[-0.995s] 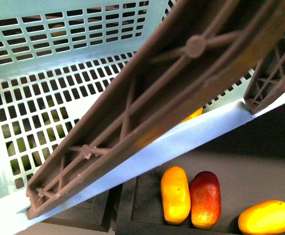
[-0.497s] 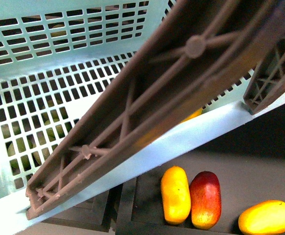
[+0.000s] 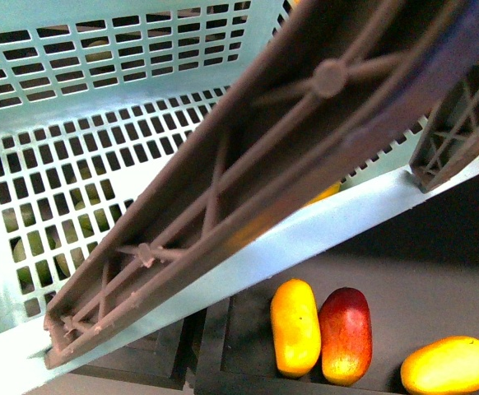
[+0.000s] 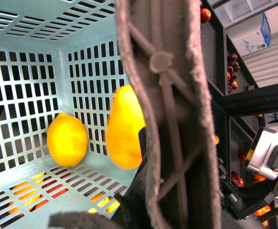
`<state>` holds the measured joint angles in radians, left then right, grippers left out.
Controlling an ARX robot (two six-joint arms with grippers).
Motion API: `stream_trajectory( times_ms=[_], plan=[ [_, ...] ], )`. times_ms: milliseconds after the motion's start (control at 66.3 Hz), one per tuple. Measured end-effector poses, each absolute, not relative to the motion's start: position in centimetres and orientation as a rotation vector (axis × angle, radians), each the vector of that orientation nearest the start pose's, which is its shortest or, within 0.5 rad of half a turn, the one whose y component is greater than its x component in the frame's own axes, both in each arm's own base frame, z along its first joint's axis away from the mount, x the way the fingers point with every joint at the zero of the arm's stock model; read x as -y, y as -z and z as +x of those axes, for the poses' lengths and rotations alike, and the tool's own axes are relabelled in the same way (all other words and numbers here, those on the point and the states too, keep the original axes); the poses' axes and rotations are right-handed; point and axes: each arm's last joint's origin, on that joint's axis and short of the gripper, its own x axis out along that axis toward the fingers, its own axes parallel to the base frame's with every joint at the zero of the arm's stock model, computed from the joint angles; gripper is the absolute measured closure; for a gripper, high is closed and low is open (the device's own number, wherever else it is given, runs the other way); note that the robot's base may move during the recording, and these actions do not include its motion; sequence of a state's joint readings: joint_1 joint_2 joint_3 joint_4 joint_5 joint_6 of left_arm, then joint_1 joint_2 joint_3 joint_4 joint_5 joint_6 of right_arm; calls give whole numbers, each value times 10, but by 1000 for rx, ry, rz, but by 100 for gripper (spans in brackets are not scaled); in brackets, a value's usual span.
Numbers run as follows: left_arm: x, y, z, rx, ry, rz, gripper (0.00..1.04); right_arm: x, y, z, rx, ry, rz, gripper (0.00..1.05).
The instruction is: Pick lemon and mango into basket
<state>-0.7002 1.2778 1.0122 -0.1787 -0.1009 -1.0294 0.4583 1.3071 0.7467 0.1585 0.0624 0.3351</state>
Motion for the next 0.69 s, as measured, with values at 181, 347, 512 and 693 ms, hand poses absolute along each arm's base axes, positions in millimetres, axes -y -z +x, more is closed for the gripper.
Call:
stream_trajectory(
  times_ms=[181,347,512,693],
  plan=[
    [180,-308,218,-668,315,-803,100,-97,-253,250,-444,-245,314,9],
    [180,-308,218,-669,316,-803,100,-57,-270,234,-383,-88,332,9],
    [180,-308,218,-670,318,-804,100,-22,-272,216,-347,65,355,11],
    [180,-308,218,-672,319,-804,100,-16,-247,198,-25,-6,110,40]
  ],
)
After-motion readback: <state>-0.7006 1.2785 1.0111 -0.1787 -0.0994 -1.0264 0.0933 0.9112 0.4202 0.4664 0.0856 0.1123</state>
